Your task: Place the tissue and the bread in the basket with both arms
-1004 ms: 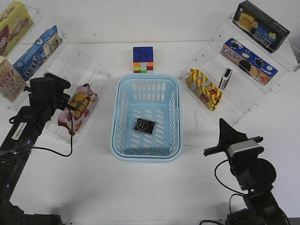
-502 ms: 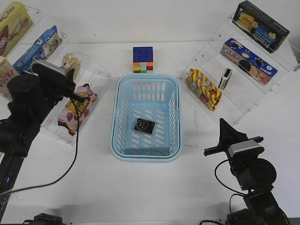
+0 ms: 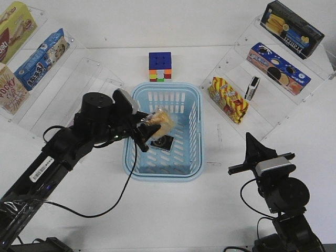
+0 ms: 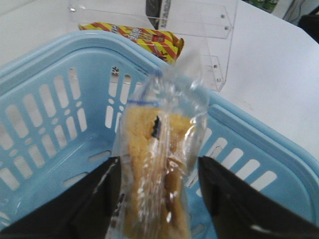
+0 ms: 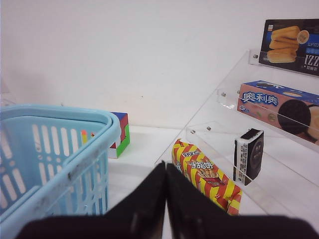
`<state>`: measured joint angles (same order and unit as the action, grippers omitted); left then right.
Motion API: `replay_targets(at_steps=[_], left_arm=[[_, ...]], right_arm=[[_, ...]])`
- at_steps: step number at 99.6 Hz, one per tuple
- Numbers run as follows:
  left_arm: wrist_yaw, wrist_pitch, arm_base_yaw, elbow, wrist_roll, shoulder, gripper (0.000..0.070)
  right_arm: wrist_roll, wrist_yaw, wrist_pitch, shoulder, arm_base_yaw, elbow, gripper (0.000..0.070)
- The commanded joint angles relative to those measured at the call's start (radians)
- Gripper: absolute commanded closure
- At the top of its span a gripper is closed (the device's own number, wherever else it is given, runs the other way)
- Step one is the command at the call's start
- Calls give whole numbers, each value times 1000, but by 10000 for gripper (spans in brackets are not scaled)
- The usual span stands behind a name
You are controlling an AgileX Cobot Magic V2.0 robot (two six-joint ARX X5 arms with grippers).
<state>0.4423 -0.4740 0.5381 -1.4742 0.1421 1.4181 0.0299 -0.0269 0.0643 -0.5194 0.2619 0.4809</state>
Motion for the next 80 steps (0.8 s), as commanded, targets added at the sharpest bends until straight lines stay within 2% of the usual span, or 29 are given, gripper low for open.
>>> replay_targets(at_steps=[1,11,18,23,33,48,59,71,80], left_arm=[[3,16,2,-26,-5,10,295],[-10,8,-1,-34,-5,-6,298],[-53,-11,-18,-55,-5,-37,326],[-108,-28,-37,-71,-5,-69,414],[-232,-52,-67,-77,-5,-154,700],[-422,-203,-109,-77,-45,-279,700],[-483,-264,-151,-32,-90,-370,699],[-534,-163,-189,195,-134,-528,699],[-574,30,-203,461,-144,-678,700]], right_arm=[[7,0,9,-6,5,8,700],[7,-11,9,-5,5,8,700],[7,-29,9,-5,5,8,700],[7,-29,8,-5,5,8,700],[7,-29,8,-5,5,8,700],[7,-26,9,-5,5,8,700],[7,-26,10,-5,5,8,700],[7,-26,10,-5,5,8,700],[7,-26,10,-5,5,8,700]])
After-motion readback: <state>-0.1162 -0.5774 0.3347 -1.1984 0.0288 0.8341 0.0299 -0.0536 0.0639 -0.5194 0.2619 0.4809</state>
